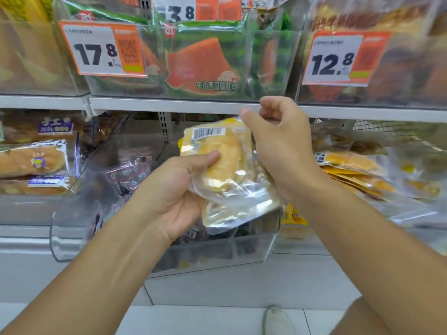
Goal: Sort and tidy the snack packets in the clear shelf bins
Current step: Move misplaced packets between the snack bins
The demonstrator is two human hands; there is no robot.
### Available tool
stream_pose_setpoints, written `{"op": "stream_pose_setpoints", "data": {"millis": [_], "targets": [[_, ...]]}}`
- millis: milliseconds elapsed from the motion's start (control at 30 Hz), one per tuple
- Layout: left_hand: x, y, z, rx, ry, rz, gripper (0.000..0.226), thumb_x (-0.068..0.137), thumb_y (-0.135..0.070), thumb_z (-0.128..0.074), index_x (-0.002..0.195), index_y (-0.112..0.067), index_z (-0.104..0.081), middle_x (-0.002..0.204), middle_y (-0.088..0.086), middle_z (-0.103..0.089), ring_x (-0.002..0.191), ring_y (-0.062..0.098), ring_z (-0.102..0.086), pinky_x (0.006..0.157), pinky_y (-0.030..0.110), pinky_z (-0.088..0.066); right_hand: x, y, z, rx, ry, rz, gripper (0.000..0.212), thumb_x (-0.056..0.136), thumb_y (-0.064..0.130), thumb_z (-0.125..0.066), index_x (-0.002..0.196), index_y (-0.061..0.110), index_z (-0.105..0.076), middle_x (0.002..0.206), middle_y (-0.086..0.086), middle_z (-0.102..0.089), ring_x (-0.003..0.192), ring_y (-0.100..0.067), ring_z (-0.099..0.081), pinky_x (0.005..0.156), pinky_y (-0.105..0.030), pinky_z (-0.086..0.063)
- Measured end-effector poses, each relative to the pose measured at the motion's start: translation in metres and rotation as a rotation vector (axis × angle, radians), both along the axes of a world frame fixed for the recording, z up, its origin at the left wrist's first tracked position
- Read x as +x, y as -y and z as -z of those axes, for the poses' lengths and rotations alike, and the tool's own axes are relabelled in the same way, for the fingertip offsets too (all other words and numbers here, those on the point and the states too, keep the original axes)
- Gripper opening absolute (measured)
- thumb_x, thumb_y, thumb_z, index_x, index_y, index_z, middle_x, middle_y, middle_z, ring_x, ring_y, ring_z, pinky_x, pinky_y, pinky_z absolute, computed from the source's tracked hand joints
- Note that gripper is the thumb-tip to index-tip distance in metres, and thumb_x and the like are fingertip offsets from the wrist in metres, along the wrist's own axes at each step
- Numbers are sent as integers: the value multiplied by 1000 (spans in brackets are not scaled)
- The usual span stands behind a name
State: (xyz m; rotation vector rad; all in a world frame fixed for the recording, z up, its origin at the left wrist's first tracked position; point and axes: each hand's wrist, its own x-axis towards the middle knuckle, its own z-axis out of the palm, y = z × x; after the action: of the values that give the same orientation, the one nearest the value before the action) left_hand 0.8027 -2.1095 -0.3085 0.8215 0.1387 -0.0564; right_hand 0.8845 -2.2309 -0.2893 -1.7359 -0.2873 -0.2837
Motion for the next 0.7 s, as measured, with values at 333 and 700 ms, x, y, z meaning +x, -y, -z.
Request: {"op": "stream_pose_setpoints", "data": {"millis": [333,700], "targets": [[23,73,-5,378,71,-74,45,70,-21,-63,111,-3,-65,98,9,-71,77,27,-68,61,34,-53,-19,92,-19,56,-556,-391,20,90,17,-70,101,1,-71,83,-12,-70,65,-22,-70,45,-29,-56],[66,92,42,2005,531,-3,93,83,-82,-39,158,-34,-15,166,-12,-3,153,13,6,123,33,-5,41,176,9,-761,-101,438,52,79,56,-74,97,7,-66,83,-10,-67,72,-28,-66,59,-39,-55]]}}
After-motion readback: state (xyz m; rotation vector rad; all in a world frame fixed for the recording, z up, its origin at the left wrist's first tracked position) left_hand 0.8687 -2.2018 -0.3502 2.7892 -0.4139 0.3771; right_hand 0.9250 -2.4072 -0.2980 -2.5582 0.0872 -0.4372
